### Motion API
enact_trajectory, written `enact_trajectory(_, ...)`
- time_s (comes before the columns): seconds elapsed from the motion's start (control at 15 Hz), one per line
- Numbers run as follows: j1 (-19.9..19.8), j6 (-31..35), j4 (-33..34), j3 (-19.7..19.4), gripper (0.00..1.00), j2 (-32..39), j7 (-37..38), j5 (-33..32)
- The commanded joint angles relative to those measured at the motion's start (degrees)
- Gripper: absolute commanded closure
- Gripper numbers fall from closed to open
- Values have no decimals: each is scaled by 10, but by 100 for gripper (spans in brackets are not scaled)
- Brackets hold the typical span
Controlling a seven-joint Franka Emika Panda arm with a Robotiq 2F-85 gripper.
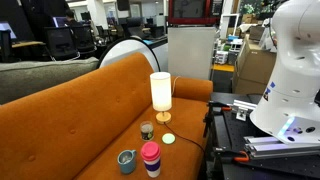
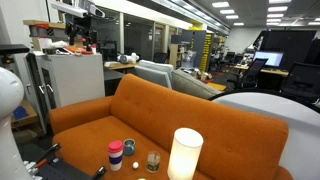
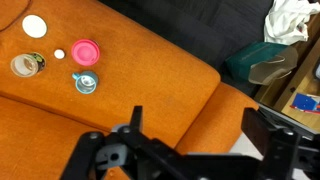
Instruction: Put the white ball in the jar near the lamp
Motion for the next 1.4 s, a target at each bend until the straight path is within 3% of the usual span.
enact_trajectory(0.0,-9,-2,2,8,0,0,-1,2)
enact_trajectory(0.33,-36,89,-38,-2,0,32,55,17)
enact_trajectory(0.73,-76,214,-69,-17,0,122,189,1)
enact_trajectory(0.8,-71,192,-67,-16,0,113,148,0)
enact_trajectory(1.33,-75,208,-67,-18,0,125,183,0)
